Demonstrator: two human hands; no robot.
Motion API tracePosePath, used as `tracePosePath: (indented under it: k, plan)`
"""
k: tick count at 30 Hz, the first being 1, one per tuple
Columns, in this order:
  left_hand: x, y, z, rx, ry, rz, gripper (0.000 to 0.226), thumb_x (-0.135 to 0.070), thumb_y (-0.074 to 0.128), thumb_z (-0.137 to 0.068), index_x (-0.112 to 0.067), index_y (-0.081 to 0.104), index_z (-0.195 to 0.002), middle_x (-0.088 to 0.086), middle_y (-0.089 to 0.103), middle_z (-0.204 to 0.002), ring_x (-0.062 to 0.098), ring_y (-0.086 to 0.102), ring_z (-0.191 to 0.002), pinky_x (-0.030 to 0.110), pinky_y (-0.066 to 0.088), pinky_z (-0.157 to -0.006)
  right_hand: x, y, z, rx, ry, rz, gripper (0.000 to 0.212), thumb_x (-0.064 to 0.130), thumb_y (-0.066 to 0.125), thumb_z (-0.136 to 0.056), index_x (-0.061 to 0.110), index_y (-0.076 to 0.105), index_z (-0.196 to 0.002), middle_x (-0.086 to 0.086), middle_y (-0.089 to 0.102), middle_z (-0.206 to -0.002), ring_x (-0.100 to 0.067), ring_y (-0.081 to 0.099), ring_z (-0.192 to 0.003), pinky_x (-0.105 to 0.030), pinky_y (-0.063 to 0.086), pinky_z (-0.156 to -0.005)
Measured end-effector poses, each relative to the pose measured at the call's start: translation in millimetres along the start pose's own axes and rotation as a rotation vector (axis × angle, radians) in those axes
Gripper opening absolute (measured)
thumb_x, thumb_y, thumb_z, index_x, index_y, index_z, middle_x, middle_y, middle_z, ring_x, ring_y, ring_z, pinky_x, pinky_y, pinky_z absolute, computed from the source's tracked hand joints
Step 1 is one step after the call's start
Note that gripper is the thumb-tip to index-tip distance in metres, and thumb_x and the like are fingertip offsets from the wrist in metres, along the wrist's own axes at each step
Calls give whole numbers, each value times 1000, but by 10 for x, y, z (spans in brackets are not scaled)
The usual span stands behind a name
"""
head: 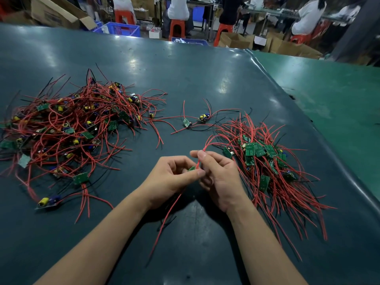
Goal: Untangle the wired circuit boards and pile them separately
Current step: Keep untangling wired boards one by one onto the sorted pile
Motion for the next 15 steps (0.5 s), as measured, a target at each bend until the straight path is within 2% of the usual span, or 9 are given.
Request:
tracePosePath:
  k: [1,3,5,7,9,11,13,14,15]
  plan:
    - [0,9,3,-3,-11,-4,36,-35,78,-75,-1,69,-84,44,56,-82,35,47,-77,46,30,-70,-14,-9,-7,-2,7,6,19,13,60,-93,10,76,-83,5,37,-46,-5,29,-34,-13,25,-36]
    - [-11,20,-4,-14,-42,30,42,-41,74,-78,0,65,-79,28,51,-71,31,40,-71,43,23,-64,-21,-4,-11,17,21,8,25,11,56,-96,11,76,-80,2,46,-49,-7,37,-36,-14,30,-39]
    - [2,-3,-19,-34,-64,66,39,-37,69,-84,1,62,-76,18,47,-72,30,38,-72,43,25,-65,-25,19,-9,43,25,14,23,11,58,-95,12,76,-82,-5,57,-57,-12,46,-42,-17,35,-43]
    - [-2,-6,-16,-23,-52,29,30,-28,66,-85,-3,62,-70,17,46,-70,29,37,-69,41,26,-63,-33,23,-23,39,18,-1,20,8,57,-95,12,75,-89,-1,53,-53,-8,40,-38,-15,32,-40]
    - [-29,7,-4,-4,-38,-26,26,-25,66,-83,-12,61,-61,12,43,-61,21,34,-57,32,24,-55,-19,-20,-64,1,-20,3,22,4,52,-96,14,72,-97,4,41,-48,-6,28,-35,-13,26,-38]
    - [-46,13,6,-8,-39,-37,25,-25,66,-82,-14,62,-60,11,42,-61,19,31,-56,32,19,-53,-2,-51,-87,-22,-65,67,22,6,52,-98,16,72,-98,3,39,-49,-7,27,-35,-15,24,-38]
    - [-60,9,4,-11,-36,-9,23,-23,68,-83,-11,66,-63,15,48,-64,27,30,-62,41,16,-59,4,-47,-91,-24,-83,107,22,9,52,-99,17,73,-98,0,45,-53,-10,34,-38,-17,28,-38]
    - [-63,9,-1,-10,-33,3,21,-22,70,-83,-12,68,-65,15,56,-64,27,32,-63,39,16,-58,2,-40,-93,-21,-83,98,22,9,52,-99,17,73,-98,-1,49,-56,-11,39,-40,-18,30,-37]
    - [-66,14,-3,-7,-34,10,20,-22,71,-84,-14,71,-65,9,63,-63,26,33,-60,32,19,-55,2,-41,-98,-19,-78,63,22,8,52,-99,15,72,-98,-2,55,-61,-11,43,-42,-19,32,-37]
Point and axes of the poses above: each hand's wrist, its own z-axis away from the middle knuckle, its own y-axis out of the palm, x = y × z, the point moved 5 cm from there along -z, towards the middle knuckle
